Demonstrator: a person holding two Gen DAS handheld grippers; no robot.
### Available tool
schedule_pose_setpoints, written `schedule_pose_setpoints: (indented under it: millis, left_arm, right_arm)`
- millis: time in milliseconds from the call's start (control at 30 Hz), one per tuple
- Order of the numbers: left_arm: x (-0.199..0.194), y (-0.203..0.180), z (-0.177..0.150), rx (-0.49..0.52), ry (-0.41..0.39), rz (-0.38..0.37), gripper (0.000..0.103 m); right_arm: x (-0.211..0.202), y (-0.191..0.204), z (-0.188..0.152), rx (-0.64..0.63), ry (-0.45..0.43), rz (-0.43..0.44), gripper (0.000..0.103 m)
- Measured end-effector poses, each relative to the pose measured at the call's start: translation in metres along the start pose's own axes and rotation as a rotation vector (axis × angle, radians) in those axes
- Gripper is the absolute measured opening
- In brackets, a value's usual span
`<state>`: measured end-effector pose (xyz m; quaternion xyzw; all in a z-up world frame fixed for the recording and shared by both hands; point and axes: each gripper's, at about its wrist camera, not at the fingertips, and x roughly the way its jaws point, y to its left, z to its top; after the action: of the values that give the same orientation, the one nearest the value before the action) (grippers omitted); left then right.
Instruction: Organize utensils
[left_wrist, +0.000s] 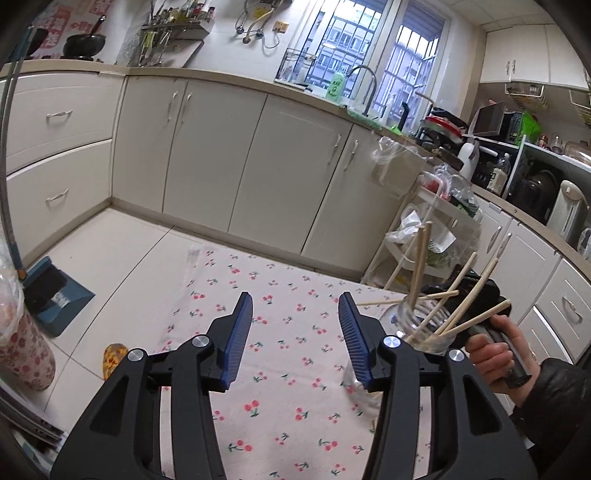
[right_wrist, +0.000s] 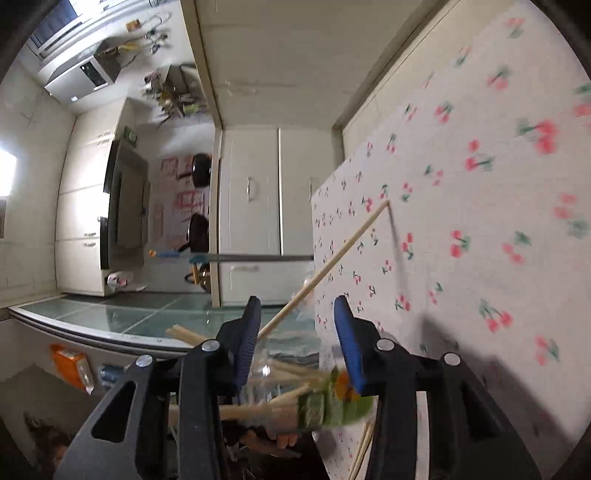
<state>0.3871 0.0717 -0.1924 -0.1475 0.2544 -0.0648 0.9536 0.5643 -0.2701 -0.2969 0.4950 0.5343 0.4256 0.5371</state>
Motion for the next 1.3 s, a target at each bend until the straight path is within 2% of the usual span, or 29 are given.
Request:
schedule_pose_setpoints:
  millis: [233, 300, 333, 500, 600, 767, 867, 1000, 1067, 1167, 1300]
  left_arm:
    - [0.0, 0.004, -0.002, -0.016, 0.01, 0.01, 0.049]
    - [0.001, 0.003, -0.004, -0.013, 0.012, 0.012, 0.05]
    - [0.002, 0.003, -0.005, -0.013, 0.015, 0.011, 0.05]
    - [0.002, 0.005, -0.009, -0.024, 0.025, 0.013, 0.051]
    - [0.0, 0.006, -0.008, -0.026, 0.024, 0.014, 0.051]
    - [-0.01, 0.0, -0.007, -0.027, 0.012, 0.003, 0.051]
    - [-0.017, -0.007, -0.005, -0.036, 0.004, -0.015, 0.051]
    - [-0.03, -0.012, -0.006, -0.042, -0.008, -0.04, 0.052]
    - [-0.035, -0.014, -0.007, -0.04, -0.013, -0.046, 0.052]
    - [-0.044, -0.011, -0.007, -0.053, -0.017, -0.055, 0.052]
    - [-0.053, -0.007, -0.008, -0.057, -0.021, -0.056, 0.052]
  right_arm:
    - [0.012, -0.012, 0.024, 0.029, 0.014, -0.013, 0.042]
    - [0.015, -0.013, 0.026, 0.022, 0.022, -0.032, 0.032]
    - [0.017, -0.012, 0.027, 0.018, 0.022, -0.045, 0.022]
    - [0.012, -0.005, 0.023, -0.03, -0.033, -0.058, 0.02]
    - [-0.004, 0.013, 0.017, -0.074, -0.116, -0.063, 0.015]
    - [-0.041, 0.094, -0.019, -0.312, -0.31, -0.081, 0.005]
    - [-0.048, 0.148, -0.059, -0.49, -0.4, -0.109, 0.005]
    - [-0.043, 0.204, -0.123, -0.75, -0.555, -0.209, 0.005]
    - [-0.032, 0.223, -0.156, -0.876, -0.644, -0.308, 0.005]
    - [-0.009, 0.237, -0.193, -1.022, -0.706, -0.408, 0.005]
    - [0.016, 0.235, -0.209, -1.104, -0.758, -0.529, 0.005]
